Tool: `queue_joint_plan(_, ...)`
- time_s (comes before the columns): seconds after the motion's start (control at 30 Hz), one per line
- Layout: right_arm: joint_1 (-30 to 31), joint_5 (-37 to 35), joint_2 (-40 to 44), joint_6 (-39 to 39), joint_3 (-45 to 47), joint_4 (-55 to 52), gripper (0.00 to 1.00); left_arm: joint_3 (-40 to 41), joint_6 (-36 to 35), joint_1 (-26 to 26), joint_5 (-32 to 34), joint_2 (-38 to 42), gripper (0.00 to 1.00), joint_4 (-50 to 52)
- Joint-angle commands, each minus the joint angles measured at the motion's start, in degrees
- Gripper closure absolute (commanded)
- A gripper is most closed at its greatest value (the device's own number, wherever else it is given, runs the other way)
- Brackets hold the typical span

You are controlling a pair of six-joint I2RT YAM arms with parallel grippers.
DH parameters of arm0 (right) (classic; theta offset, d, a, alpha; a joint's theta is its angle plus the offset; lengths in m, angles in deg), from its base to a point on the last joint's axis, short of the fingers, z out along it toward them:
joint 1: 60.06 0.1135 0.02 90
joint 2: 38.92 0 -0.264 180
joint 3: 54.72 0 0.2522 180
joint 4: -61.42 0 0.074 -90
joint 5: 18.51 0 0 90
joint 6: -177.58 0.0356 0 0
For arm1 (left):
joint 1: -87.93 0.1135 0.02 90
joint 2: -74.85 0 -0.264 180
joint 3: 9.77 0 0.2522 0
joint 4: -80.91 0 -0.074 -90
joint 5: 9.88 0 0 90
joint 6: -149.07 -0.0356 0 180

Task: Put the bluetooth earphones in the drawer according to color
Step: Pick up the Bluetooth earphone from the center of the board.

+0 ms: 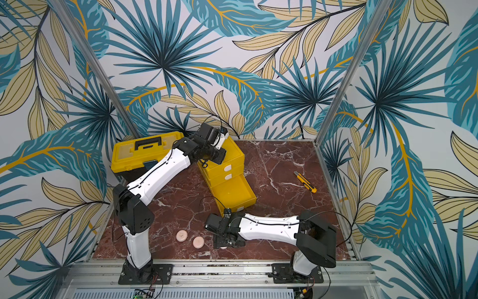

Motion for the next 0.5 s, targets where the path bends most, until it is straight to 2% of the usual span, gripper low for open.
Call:
queue_joint_plan(0.0, 0.3, 0.4, -2.3, 2.2, -0.5, 1.2, 0.17, 2.9, 0.7, 0.1, -1.8, -1.3, 0.75, 5.5)
queue_joint_plan(0.3, 0.3, -1.1, -6.3, 5.1, -0.9, 2.3, 0.17, 2.9, 0.5, 0.1, -1.8, -1.3, 0.75, 5.5)
queue_joint_plan(0.47, 0.3, -2.0, -6.4, 5.7, -0.2, 3.0, 0.26, 2.9, 0.5, 0.0, -1.9, -1.2, 0.75, 5.5)
